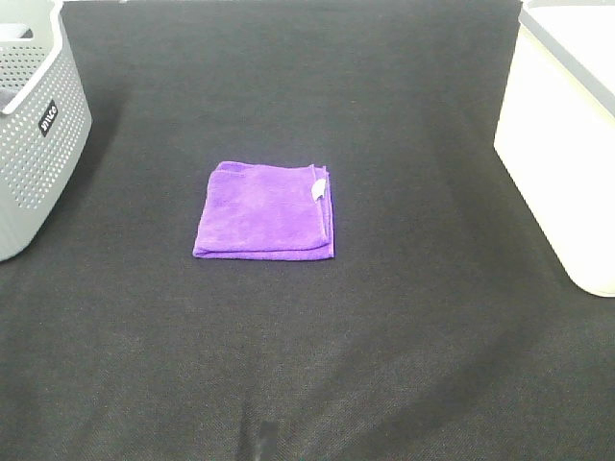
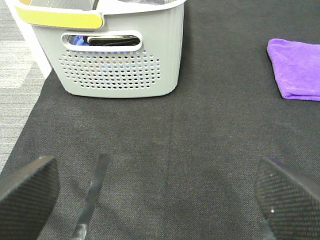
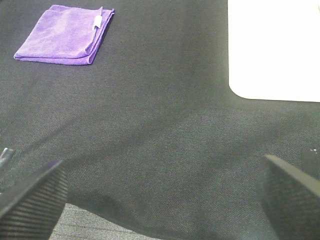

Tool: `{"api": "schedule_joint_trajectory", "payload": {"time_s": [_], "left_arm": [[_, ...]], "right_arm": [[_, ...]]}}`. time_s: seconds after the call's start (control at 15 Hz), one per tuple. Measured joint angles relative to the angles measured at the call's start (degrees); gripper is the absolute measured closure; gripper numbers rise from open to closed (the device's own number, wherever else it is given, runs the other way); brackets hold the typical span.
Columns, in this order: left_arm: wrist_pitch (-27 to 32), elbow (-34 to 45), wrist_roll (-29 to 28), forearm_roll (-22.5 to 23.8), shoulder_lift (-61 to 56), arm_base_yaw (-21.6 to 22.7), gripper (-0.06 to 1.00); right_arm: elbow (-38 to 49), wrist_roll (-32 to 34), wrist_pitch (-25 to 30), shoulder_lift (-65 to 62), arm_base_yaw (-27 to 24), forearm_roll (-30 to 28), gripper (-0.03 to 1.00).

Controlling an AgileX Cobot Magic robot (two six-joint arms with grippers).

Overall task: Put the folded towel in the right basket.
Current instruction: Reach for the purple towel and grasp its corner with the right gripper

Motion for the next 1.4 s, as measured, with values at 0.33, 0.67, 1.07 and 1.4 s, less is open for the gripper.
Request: {"api": "schedule_joint_trajectory", "payload": {"time_s": [0.33, 0.67, 1.07, 1.4], "left_arm": [[0.0, 0.0, 0.0, 0.0, 0.0, 0.0, -0.04], [0.0, 0.0, 0.0, 0.0, 0.0, 0.0, -0.04], [0.0, 0.0, 0.0, 0.0, 0.0, 0.0, -0.04], [0.0, 0.0, 0.0, 0.0, 0.0, 0.0, -0.04]], "right_arm": [[0.0, 0.0, 0.0, 0.0, 0.0, 0.0, -0.01], [0.0, 0.0, 0.0, 0.0, 0.0, 0.0, -0.01], [0.0, 0.0, 0.0, 0.0, 0.0, 0.0, -0.01], [0.0, 0.0, 0.0, 0.0, 0.0, 0.0, -0.01]]}}
